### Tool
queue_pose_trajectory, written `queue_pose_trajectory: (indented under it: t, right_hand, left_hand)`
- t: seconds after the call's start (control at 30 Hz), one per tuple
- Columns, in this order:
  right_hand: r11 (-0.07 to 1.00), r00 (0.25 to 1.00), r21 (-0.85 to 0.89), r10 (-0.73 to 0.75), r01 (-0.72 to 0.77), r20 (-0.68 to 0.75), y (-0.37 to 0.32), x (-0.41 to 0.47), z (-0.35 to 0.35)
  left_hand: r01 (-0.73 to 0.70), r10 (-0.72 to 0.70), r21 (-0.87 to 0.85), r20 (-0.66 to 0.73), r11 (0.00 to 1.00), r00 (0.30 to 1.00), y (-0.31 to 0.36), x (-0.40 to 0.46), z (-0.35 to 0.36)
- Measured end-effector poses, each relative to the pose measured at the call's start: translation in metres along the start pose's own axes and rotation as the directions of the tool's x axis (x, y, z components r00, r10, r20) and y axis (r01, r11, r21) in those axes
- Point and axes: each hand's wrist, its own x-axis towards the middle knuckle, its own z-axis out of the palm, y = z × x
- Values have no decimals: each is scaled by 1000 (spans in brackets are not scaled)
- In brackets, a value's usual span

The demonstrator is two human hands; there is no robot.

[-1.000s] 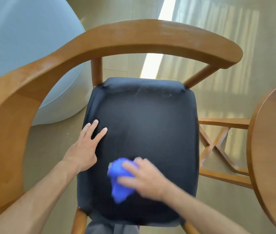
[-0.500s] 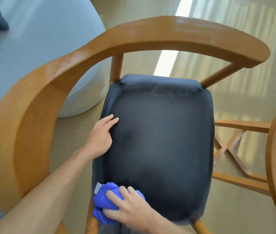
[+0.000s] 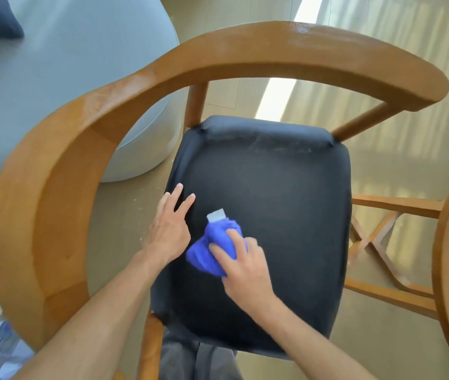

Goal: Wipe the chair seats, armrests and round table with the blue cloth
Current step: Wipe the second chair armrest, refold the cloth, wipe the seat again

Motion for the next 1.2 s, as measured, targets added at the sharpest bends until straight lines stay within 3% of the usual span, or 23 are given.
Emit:
queue_pose_trajectory:
  t: [0.07,0.13,0.17,0.23,0.27,0.33,0.4,0.47,0.53,0.7,0.8,0.9,1.07,1.13,1.2]
  right_hand:
    - [991,989,101,-98,87,108,-16,-26,1]
    - [975,983,216,-95,60,155,-2,-22,-8]
    - [963,984,268,-65,19,164,10,-18,-16]
    - [941,994,324,75,-97,80,43,-13,-34]
    - [937,983,301,183,-178,14,65,-12,-40]
    - [927,937,171,346,-334,-48,101,-16,-45]
    - [925,925,31,380,-379,-31,118,-25,-34]
    - [935,936,-45,350,-351,-23,122,-33,-15]
    - [931,934,-85,352,-356,-58,124,-36,1]
    - [923,925,-100,358,-371,-127,132,-35,19]
    - [924,926,-101,354,-368,-135,131,-36,22]
    - [925,925,-107,345,-363,-161,132,-33,25]
    - [925,925,-115,340,-361,-169,134,-35,28]
    - [924,925,-117,342,-363,-167,134,-35,27]
    - [923,924,-112,352,-369,-146,133,-34,25]
  left_hand:
    - [10,-10,13,-2,1000,1000,6,-3,0]
    - [-9,9,5,-62,1000,998,18,-11,1]
    - [-56,55,2,-110,998,992,25,-18,1]
    - [-275,279,51,-170,960,945,41,-36,9]
    - [-410,422,106,-147,906,894,46,-47,17]
    - [-605,615,274,58,747,786,48,-68,37]
    - [-666,621,455,270,591,736,42,-79,55]
    - [-621,542,565,330,543,773,39,-85,67]
    - [-561,530,606,257,564,808,43,-84,79]
    - [-478,552,527,19,703,833,54,-45,70]
    - [-170,272,375,-239,911,932,62,17,19]
    - [50,80,356,-342,933,936,51,92,-34]
    - [164,-108,122,-371,979,922,21,66,-24]
    - [172,-111,165,-329,971,938,16,18,-2]
    - [97,-45,261,-195,960,980,13,-39,19]
